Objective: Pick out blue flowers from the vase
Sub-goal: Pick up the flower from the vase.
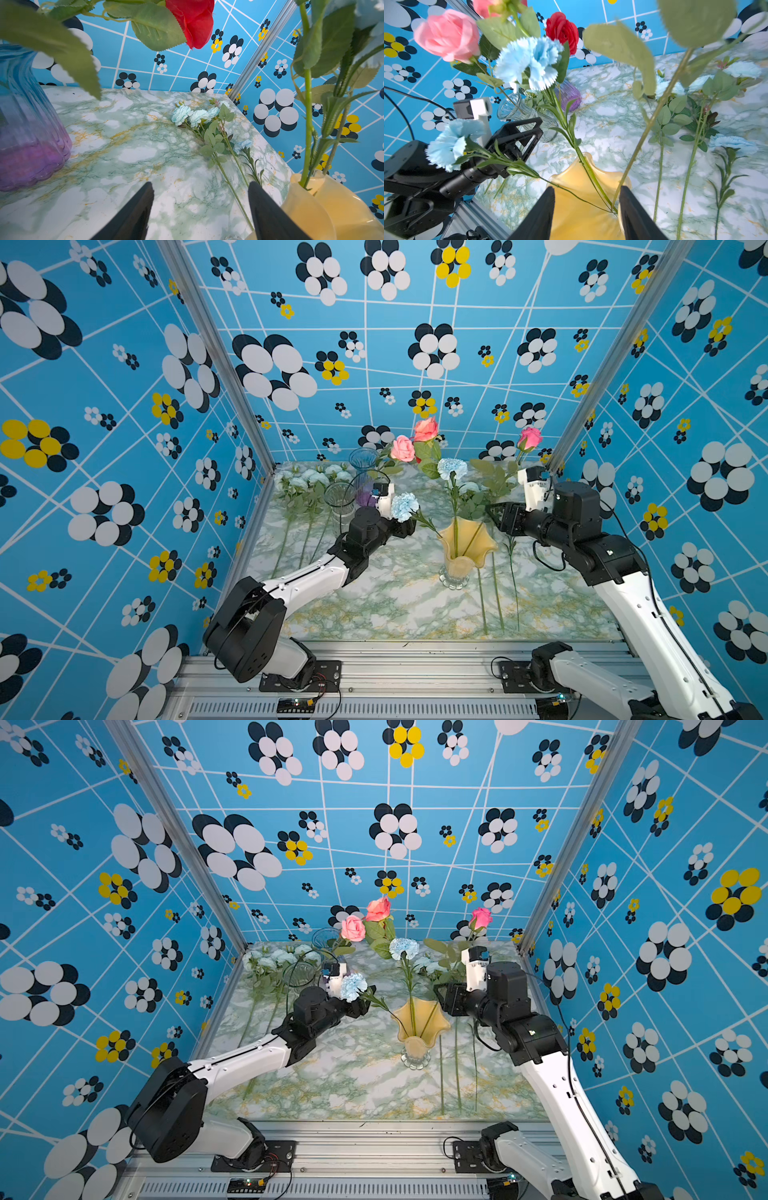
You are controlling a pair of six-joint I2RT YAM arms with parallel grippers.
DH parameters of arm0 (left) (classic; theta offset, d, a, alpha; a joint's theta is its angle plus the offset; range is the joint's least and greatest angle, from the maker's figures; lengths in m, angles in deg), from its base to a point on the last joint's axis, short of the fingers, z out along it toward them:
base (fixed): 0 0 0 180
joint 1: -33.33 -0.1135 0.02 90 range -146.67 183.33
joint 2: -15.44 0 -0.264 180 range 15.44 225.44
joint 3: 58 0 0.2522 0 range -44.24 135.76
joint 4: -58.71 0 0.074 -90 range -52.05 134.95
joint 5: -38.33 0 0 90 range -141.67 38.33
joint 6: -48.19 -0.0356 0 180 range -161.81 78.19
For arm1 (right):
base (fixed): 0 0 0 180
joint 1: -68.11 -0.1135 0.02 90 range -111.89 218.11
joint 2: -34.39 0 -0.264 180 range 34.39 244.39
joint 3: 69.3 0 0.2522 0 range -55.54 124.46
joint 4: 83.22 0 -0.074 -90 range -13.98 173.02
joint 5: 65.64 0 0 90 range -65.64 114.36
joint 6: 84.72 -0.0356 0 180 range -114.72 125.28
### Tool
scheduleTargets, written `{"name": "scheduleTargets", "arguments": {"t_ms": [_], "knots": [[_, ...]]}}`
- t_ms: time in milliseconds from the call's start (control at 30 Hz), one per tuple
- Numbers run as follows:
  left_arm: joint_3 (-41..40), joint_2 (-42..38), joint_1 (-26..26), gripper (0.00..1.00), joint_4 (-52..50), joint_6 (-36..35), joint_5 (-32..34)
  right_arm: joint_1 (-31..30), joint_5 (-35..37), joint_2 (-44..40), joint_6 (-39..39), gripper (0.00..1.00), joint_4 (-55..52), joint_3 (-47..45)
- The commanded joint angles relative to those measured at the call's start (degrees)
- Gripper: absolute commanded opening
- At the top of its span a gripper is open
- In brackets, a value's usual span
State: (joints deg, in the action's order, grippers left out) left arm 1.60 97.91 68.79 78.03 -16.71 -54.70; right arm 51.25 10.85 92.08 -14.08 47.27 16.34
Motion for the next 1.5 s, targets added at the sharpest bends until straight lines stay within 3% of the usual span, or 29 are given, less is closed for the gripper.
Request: {"name": "scheduleTargets", "arguments": {"t_ms": [0,233,400,533,833,1067,1233,1467], "knots": [[-2.0,-2.0,-0.4,0.74,1.5,1.2,1.0,-0.3,1.7,-2.3,-1.3,0.53,-1.9,2.2],[-8.1,-7.2,3.9,0.74,0.0,1.3,4.0,-0.4,-6.7,-9.1,-2.6,0.44,7.1,-5.4],[-8.8,-8.6,11.0,0.69,-2.9,-3.7,9.0,-0.4,-11.1,-12.8,3.7,0.34,7.0,-10.9],[-9.7,-7.8,14.9,0.67,-0.2,-5.6,12.1,-0.4,-13.1,-11.0,9.1,0.30,4.1,-11.1],[-4.6,-5.2,15.8,0.63,-2.9,-6.4,13.2,-0.7,-18.0,-6.9,11.1,0.24,7.4,-13.0],[-3.3,-6.7,15.8,0.54,-4.8,-6.1,15.4,-7.1,-13.2,-0.6,13.6,0.22,6.9,-10.9],[-1.5,-7.1,15.4,0.53,-6.6,-5.7,15.9,-13.6,-6.0,4.4,15.3,0.27,7.4,-8.6],[-0.8,-6.7,14.2,0.53,-6.7,-4.8,15.4,-19.4,5.6,10.7,16.7,0.26,8.3,-5.9]]}}
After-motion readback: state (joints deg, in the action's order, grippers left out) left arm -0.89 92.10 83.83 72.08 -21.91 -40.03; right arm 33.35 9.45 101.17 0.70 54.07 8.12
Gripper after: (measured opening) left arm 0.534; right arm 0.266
